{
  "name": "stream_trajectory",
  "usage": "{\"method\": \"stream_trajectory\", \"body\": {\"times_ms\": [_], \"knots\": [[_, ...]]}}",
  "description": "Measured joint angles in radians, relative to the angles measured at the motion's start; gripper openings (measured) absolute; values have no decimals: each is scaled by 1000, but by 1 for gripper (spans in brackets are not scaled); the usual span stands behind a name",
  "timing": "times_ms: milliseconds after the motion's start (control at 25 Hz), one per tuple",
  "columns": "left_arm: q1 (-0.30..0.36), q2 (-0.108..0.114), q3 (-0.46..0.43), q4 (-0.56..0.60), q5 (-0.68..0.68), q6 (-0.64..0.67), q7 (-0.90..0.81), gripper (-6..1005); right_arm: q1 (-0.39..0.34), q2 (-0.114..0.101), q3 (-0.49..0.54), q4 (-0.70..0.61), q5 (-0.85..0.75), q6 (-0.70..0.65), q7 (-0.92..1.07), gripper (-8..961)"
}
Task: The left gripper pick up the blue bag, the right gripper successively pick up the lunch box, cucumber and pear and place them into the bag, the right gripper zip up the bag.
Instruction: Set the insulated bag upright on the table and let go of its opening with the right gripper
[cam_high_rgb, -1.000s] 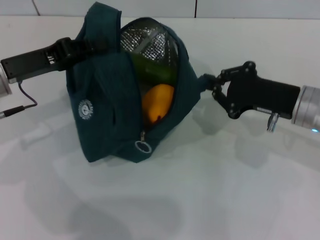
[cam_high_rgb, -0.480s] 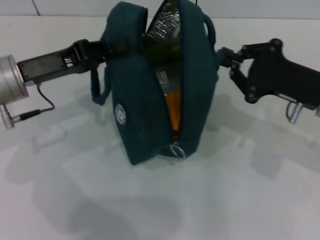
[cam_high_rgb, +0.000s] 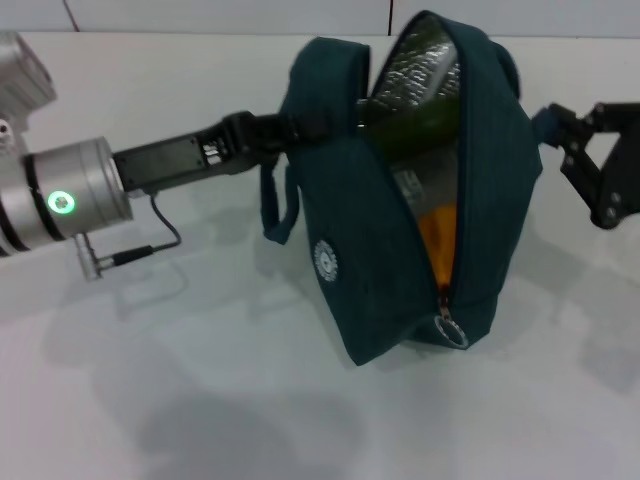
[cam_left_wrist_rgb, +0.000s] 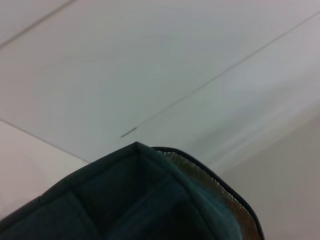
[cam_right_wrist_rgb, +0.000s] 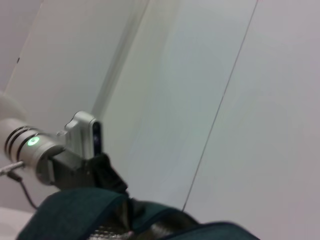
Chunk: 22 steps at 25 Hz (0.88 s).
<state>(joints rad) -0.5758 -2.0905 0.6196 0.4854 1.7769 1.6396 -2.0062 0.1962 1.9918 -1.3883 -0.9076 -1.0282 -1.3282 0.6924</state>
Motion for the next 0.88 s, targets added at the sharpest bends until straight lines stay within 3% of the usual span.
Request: {"method": "stream_trajectory", "body": {"times_ms": [360, 880], "knots": [[-19, -2, 11, -83, -7, -33, 57, 68, 5, 4, 25, 38, -95, -47, 19, 52], [29, -3, 12, -138, 2, -53, 81, 67, 39, 6, 29, 101, -130, -61, 22, 104]]}}
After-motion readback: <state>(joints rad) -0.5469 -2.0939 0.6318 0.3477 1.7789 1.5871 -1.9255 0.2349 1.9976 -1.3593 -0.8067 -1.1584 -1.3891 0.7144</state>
